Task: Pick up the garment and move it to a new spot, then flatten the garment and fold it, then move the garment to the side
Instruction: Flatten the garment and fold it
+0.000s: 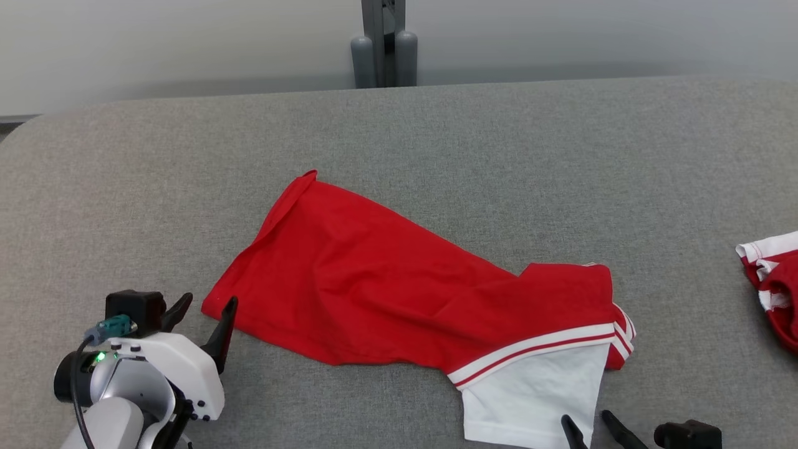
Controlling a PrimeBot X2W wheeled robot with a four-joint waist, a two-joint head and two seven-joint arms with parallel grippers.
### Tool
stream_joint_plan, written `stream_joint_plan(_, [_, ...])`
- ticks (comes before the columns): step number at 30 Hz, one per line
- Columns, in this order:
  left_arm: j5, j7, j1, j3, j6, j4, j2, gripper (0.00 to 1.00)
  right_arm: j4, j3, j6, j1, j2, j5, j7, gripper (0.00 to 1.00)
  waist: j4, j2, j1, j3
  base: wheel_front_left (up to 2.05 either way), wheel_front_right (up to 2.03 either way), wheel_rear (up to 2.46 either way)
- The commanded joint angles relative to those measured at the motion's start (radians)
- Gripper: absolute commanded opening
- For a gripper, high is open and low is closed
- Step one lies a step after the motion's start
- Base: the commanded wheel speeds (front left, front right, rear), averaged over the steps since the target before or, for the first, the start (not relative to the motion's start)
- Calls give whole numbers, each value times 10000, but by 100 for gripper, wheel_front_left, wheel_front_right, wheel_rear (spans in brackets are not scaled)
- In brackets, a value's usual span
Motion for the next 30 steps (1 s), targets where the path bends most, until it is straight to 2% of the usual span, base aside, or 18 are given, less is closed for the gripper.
stream_joint_plan(1, [-114, 121, -488, 15, -211, 346, 115, 100, 124, 124, -4, -298, -37, -32, -3, 100, -41, 0, 0, 387, 0, 0, 0])
stream_joint_plan(11, [-616, 583, -1659, -78, -1020, 2071, 187, 100, 663, 752, -4, -1159, -32, 41, -79, 100, -294, 0, 0, 1101, 0, 0, 0])
stream_joint_plan(12, [-683, 603, -1708, -109, -1079, 2192, 144, 77, 735, 791, -5, -1219, -34, 75, -90, 100, -308, 0, 0, 1124, 0, 0, 0])
stream_joint_plan(13, [-709, 601, -1742, -132, -1123, 2290, 127, 40, 817, 832, -5, -1271, -31, 126, -73, 100, -318, 0, 0, 1145, 0, 0, 0])
stream_joint_plan(14, [-739, 566, -1765, -153, -1155, 2364, 111, 14, 892, 866, -5, -1327, -31, 169, -59, 100, -324, 0, 0, 1160, 0, 0, 0])
stream_joint_plan(15, [-764, 535, -1786, -176, -1181, 2435, 85, 0, 961, 910, -5, -1366, -31, 234, -28, 75, -328, 0, 0, 1166, 0, 0, 0])
stream_joint_plan(16, [-782, 459, -1811, -186, -1207, 2502, 79, 0, 1017, 956, -5, -1398, -30, 322, -19, 42, -331, 0, 0, 1164, 0, 0, 0])
stream_joint_plan(17, [-759, 378, -1847, -193, -1237, 2561, 94, 0, 1035, 984, -4, -1431, -27, 366, -95, 0, -331, 0, 0, 1152, 0, 0, 0])
stream_joint_plan(22, [-766, -157, -1891, -100, -1218, 2440, 107, 0, 677, 975, -2, -1561, -35, 605, -591, 0, -339, 0, 0, 961, 0, 0, 0])
stream_joint_plan(30, [-691, -826, -1637, 197, -672, 1039, 186, 0, -936, 683, -2, -1779, -43, 566, -1155, 0, -343, 0, 0, 383, 0, 0, 0])
